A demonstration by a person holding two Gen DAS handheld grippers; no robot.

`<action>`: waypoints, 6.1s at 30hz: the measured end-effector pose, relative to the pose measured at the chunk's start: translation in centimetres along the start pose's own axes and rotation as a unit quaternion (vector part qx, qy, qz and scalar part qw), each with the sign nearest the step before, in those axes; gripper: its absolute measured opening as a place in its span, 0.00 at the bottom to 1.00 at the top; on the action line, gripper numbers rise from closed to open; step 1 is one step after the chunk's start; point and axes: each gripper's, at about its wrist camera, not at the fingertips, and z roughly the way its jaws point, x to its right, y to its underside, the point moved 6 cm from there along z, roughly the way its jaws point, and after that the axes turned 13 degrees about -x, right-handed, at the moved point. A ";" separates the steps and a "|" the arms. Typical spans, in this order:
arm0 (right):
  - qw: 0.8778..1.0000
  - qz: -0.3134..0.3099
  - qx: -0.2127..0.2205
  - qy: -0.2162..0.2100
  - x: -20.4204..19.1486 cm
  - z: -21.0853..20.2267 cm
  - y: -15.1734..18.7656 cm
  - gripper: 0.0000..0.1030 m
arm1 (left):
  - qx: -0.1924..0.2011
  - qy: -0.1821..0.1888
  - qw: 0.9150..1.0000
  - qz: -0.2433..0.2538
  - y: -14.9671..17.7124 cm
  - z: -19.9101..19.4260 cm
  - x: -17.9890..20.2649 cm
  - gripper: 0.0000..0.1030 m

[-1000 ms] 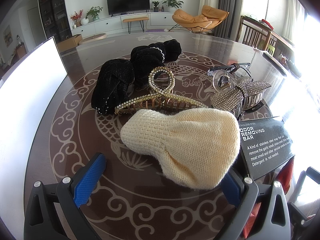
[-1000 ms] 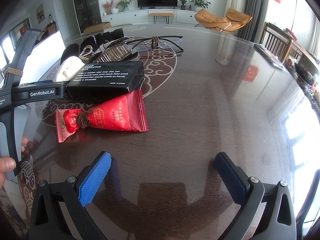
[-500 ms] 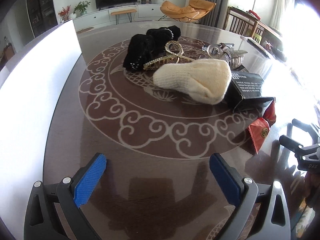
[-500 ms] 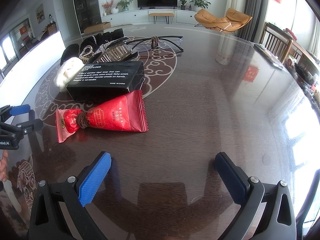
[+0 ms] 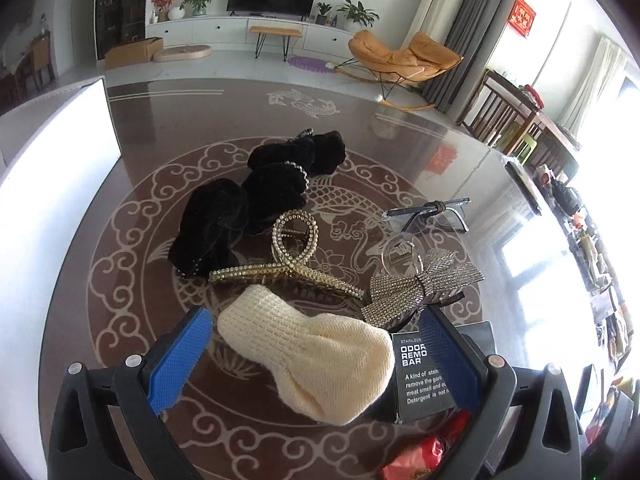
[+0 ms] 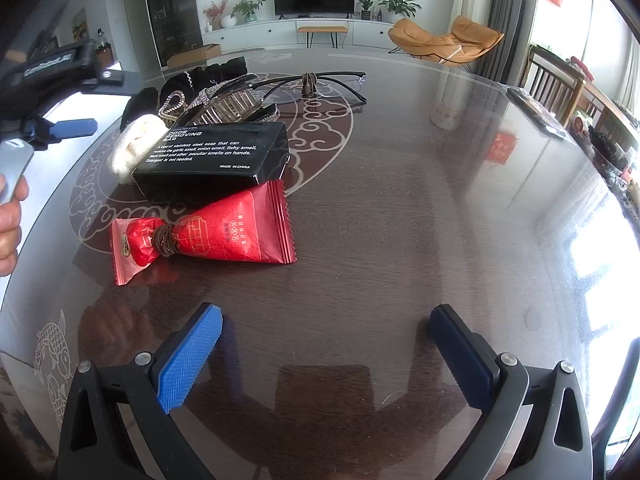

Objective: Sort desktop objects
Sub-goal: 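Lower the left tool around the cream knitted pouch and close on it, then lift the cream pouch with the left tool while the right tool grasps the red packet, then carry both items over the white-walled bin and open both tools to drop them, then move both open tools back over the table toward the remaining items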

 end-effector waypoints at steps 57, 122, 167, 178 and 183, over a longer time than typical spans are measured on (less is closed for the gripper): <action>1.000 0.002 0.001 0.001 -0.1 0.0 0.2 1.00 | -0.004 -0.082 0.994 0.075 2.8 3.0 -1.3 1.00; 0.994 -0.028 -0.099 -0.026 -6.1 0.0 -1.9 0.23 | 0.087 -0.041 0.992 0.075 14.4 -5.2 -8.4 0.49; 0.936 -0.199 0.134 -0.258 -42.1 -16.7 -8.6 0.98 | 0.156 -0.147 0.959 -0.187 18.3 -21.9 -35.6 0.82; 0.990 -0.111 0.066 -0.052 -18.4 -6.2 -1.9 1.00 | 0.184 -0.030 0.982 0.021 15.5 -21.9 -13.7 1.00; 0.999 -0.039 -0.008 0.007 -7.8 -1.9 0.2 1.00 | 0.103 0.003 0.991 0.083 14.3 -14.3 -6.1 1.00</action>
